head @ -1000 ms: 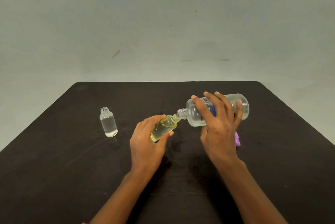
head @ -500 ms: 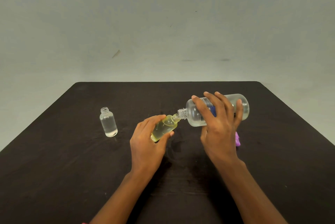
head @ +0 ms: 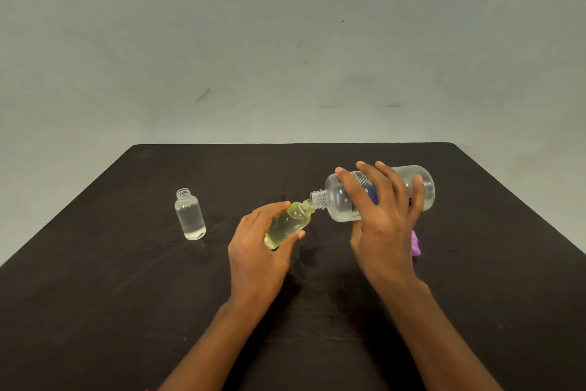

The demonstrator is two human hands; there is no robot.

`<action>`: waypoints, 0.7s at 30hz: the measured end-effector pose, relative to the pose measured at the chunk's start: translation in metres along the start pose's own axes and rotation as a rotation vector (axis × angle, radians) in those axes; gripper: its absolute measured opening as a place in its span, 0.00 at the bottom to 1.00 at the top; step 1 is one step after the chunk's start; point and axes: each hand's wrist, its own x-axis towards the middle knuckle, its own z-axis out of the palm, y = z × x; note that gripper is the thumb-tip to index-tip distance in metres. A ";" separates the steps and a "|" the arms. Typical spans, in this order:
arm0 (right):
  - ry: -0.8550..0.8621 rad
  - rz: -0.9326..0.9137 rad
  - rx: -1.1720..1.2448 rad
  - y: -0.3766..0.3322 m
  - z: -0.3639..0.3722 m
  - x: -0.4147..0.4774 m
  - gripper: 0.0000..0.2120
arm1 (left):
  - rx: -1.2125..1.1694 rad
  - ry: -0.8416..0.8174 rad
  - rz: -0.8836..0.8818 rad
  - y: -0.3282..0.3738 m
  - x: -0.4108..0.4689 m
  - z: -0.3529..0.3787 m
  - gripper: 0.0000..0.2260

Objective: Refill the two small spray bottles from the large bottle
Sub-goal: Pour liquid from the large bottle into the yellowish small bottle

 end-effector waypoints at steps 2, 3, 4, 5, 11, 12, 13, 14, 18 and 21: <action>-0.005 0.021 0.009 0.000 0.001 -0.001 0.40 | -0.018 -0.001 0.000 0.000 0.000 0.000 0.21; -0.011 0.028 0.009 0.000 0.002 -0.002 0.40 | -0.028 -0.002 -0.003 0.000 -0.001 0.000 0.22; -0.021 0.031 0.006 0.000 0.003 -0.002 0.40 | -0.037 -0.004 -0.004 -0.001 -0.001 0.000 0.22; -0.029 0.032 0.006 -0.001 0.003 -0.003 0.41 | -0.044 -0.006 -0.005 -0.001 -0.001 0.000 0.21; -0.036 0.040 0.041 -0.001 0.003 -0.005 0.41 | -0.058 -0.024 -0.029 0.002 -0.001 -0.001 0.21; -0.034 0.047 0.054 -0.001 0.004 -0.005 0.41 | -0.057 -0.027 -0.036 0.003 -0.001 -0.002 0.20; -0.029 0.060 0.070 -0.002 0.004 -0.005 0.41 | -0.059 -0.029 -0.049 0.002 -0.001 -0.002 0.20; -0.020 0.079 0.089 -0.002 0.005 -0.005 0.41 | -0.061 -0.028 -0.069 0.002 -0.001 -0.003 0.20; -0.009 0.218 0.357 -0.006 0.003 -0.003 0.39 | -0.063 0.008 -0.172 -0.003 0.003 -0.005 0.18; -0.078 0.430 0.592 -0.010 -0.003 0.000 0.40 | -0.079 0.041 -0.248 -0.009 0.006 -0.006 0.17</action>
